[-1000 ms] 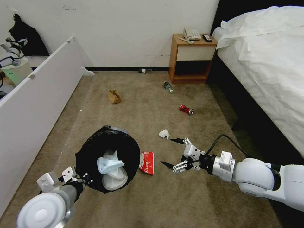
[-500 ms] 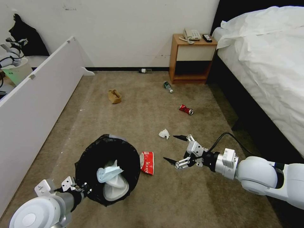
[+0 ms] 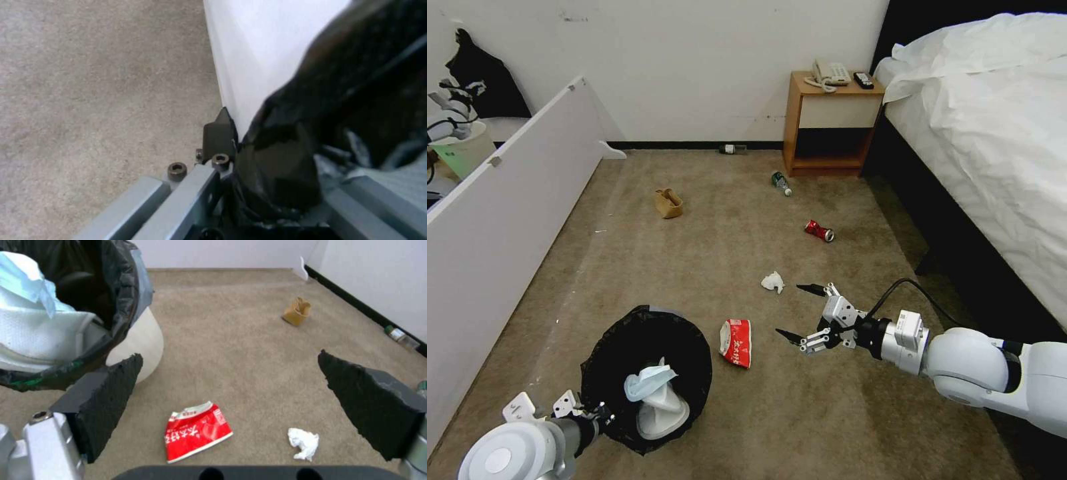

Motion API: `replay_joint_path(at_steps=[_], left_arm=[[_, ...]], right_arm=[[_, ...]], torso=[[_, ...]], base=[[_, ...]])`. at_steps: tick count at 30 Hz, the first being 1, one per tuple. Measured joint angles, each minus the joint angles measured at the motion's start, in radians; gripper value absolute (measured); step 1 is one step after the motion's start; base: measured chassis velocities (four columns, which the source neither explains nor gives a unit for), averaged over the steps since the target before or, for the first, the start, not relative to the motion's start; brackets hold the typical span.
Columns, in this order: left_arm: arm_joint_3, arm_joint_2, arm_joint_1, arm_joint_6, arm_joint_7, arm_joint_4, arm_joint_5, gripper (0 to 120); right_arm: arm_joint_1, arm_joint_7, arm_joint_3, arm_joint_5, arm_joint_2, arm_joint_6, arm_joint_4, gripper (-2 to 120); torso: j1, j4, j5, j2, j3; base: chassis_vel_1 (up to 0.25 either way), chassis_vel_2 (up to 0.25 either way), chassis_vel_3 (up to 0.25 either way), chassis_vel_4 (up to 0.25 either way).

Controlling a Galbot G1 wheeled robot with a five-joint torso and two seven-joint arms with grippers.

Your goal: Pick up the trash bin and place the garbage on the floor into it.

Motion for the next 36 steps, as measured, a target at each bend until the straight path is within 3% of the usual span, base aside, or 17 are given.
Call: replay_joint_path(at_steps=[10,20,36], left_arm=[[-0.039,-0.010,0.061,0.000,0.000,-0.019,-0.014,0],[-0.029,-0.042,0.121,0.000,0.000,-0.072,-0.013,0],[0.004,-0.065,0.105,0.001,0.011,-0.053,0.031,0]], right_arm=[[0.000,-0.002,-0.002,-0.003,0.011,0.000,-0.001,100],[0.000,-0.002,0.006,-0.002,0.005,0.000,-0.009,100],[0.000,-0.002,0.005,-0.002,-0.001,-0.001,-0.015,100]], torso=[[0.000,-0.0001,0.0001,0.000,0.000],[0.000,0.0000,0.0002,0.000,0.000],[0.000,0.0000,0.0001,0.000,0.000]], base=[[0.000,0.000,0.000,0.000],[0.000,0.000,0.000,0.000],[0.000,0.000,0.000,0.000]])
